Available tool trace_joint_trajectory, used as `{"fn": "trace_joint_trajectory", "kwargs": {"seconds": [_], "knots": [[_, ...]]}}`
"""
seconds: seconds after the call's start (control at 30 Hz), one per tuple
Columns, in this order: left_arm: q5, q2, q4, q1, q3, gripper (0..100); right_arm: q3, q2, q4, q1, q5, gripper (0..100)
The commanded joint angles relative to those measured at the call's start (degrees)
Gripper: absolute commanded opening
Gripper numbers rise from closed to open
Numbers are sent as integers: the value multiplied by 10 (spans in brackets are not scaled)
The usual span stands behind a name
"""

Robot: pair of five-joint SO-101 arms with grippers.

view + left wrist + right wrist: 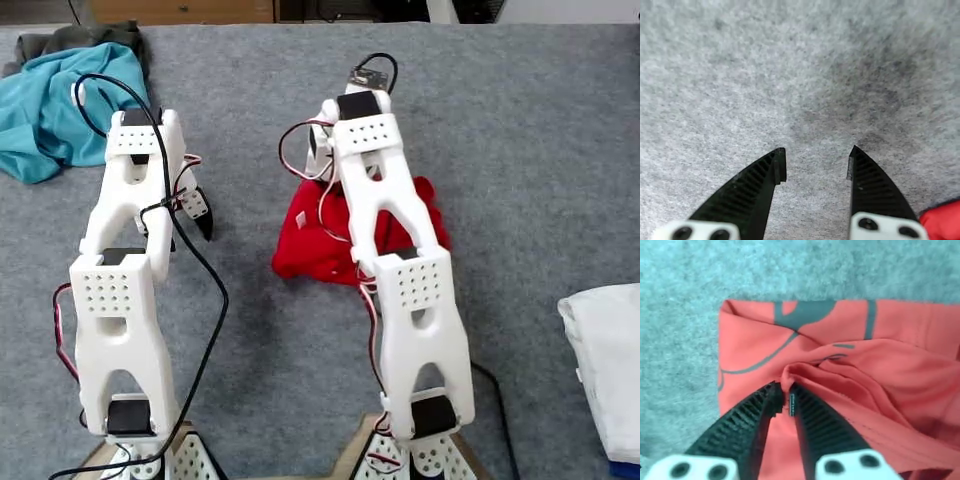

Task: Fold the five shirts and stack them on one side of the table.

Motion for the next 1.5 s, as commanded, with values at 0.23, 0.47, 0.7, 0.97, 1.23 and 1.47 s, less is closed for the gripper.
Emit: {"fn": "trace_joint_trajectory", "kwargs": {"seconds": [0.23,0.47,0.7,0.97,1.23,1.47], "knots": [[-6,-36,-5,-5,-5,211,-43,-13,76,35,-3,7],[-6,-35,-6,-5,-5,211,-48,-90,82,50,3,7],[-6,-35,-6,-6,-5,211,-3,-192,83,51,16,7],[-7,-35,-6,-6,-5,211,230,-368,82,48,17,7],[-7,-35,-6,-6,-5,211,407,-507,81,51,18,9],[-8,-35,-6,-6,-3,211,505,-551,81,55,39,9]]}}
